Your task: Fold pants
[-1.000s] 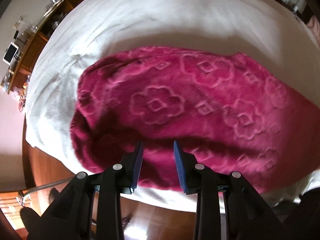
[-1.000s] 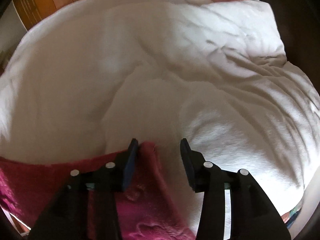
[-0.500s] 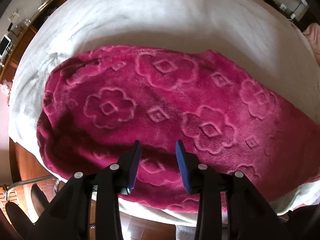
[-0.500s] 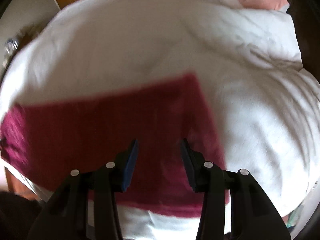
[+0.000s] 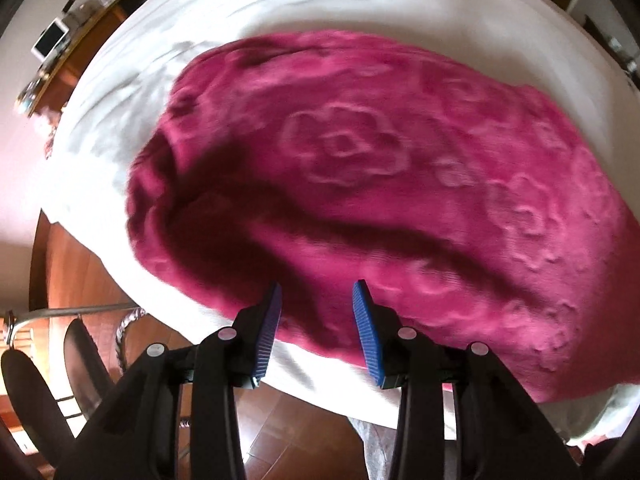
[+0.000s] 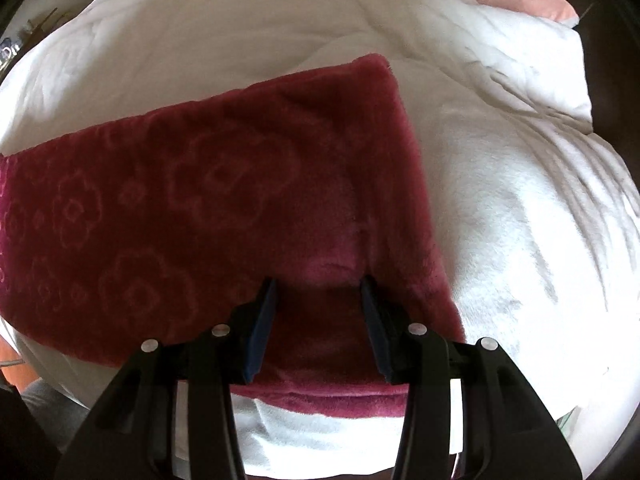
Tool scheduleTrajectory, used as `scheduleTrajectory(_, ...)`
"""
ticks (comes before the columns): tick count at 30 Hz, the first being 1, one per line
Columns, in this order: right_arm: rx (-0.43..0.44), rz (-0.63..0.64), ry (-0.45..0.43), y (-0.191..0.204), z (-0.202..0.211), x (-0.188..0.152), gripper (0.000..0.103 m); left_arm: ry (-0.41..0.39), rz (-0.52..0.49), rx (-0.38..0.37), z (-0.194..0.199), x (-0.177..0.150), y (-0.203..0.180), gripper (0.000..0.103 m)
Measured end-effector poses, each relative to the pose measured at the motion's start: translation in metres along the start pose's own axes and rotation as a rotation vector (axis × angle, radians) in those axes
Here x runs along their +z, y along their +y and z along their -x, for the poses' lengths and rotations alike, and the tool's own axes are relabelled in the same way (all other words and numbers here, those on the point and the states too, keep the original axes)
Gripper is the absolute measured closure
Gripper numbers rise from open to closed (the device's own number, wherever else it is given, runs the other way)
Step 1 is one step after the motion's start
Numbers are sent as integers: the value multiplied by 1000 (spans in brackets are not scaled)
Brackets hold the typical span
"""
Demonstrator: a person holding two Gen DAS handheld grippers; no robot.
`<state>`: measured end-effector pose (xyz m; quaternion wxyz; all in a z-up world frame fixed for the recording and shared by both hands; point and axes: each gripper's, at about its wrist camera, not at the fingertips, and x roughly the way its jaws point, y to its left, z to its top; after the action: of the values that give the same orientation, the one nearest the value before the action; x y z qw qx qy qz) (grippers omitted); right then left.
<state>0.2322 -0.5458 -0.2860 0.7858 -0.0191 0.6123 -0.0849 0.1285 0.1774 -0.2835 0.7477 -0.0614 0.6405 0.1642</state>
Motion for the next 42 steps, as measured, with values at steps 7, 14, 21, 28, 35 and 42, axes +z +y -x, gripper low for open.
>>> scheduleTrajectory(7,-108,-112,18,12,14,-16,57,-15,54,2,-22,26,55,65)
scheduleTrajectory(14,-143,-303,57,32,32,-43,57,25,35,-21,-64,55,91,61)
scheduleTrajectory(21,-64,-559,59,24,48,-96,52,24,-38,-62,-79,62,96,61)
scheduleTrajectory(28,101,-857,-15,-33,50,-136,34,-4,-35,-50,-55,50,86,61)
scheduleTrajectory(35,219,-1019,-84,-82,40,-135,24,-78,-25,-72,-10,38,56,60)
scheduleTrajectory(42,188,-944,-124,-102,49,-107,37,-127,-32,-97,27,17,11,54)
